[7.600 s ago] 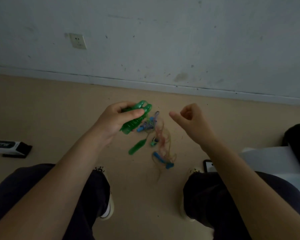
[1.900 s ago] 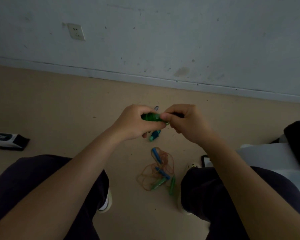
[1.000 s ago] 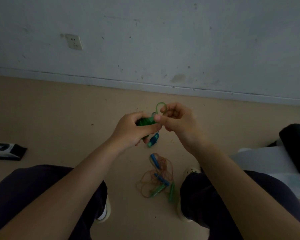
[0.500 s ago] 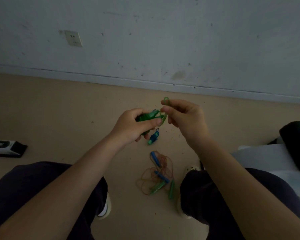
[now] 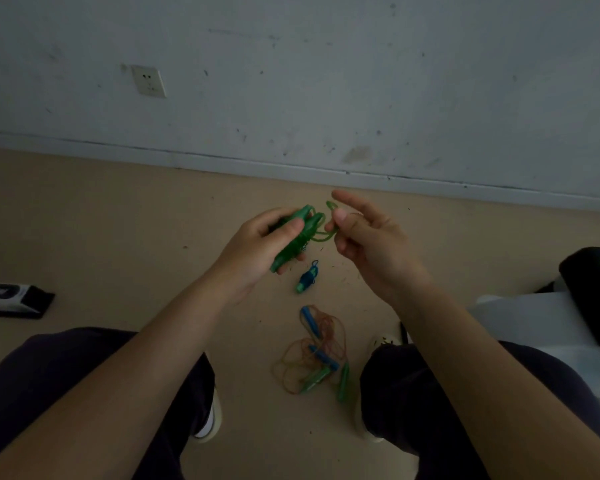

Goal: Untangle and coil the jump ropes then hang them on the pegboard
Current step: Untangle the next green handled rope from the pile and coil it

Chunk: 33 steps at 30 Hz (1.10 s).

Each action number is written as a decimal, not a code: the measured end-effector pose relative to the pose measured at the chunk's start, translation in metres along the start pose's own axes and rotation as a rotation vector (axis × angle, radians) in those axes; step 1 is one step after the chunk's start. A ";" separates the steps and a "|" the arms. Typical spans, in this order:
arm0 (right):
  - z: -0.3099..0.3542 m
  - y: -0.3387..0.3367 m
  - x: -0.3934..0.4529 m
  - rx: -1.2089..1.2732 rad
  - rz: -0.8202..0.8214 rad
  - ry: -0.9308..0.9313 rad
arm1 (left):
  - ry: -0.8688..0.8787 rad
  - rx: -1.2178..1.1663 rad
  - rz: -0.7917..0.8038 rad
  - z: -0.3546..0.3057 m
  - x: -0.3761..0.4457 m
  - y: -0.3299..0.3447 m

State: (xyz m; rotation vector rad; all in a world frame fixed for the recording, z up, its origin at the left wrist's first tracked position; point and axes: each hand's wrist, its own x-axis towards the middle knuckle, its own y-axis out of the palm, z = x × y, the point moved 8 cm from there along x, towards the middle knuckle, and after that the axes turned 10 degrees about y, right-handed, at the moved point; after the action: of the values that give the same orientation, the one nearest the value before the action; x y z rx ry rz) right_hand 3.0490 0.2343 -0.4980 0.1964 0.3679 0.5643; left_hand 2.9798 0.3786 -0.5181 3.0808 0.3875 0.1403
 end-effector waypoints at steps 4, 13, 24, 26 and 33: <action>0.003 -0.001 -0.001 -0.086 -0.039 -0.025 | -0.002 -0.026 -0.067 0.000 0.001 -0.006; 0.020 -0.003 -0.012 -0.623 -0.308 -0.359 | 0.058 0.111 -0.013 -0.008 -0.002 0.004; 0.015 -0.001 -0.009 -0.637 -0.313 -0.350 | 0.104 0.190 0.004 -0.014 -0.005 0.007; 0.016 0.001 -0.010 -0.659 -0.312 -0.386 | 0.102 0.198 -0.004 -0.013 -0.004 0.006; 0.016 0.002 -0.012 -0.742 -0.325 -0.448 | 0.109 0.227 0.061 -0.013 -0.005 0.010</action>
State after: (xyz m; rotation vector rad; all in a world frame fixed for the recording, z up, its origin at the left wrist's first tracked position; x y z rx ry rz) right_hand 3.0445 0.2278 -0.4794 -0.4437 -0.2543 0.2918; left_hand 2.9765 0.3680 -0.5047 3.3203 0.3349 0.2861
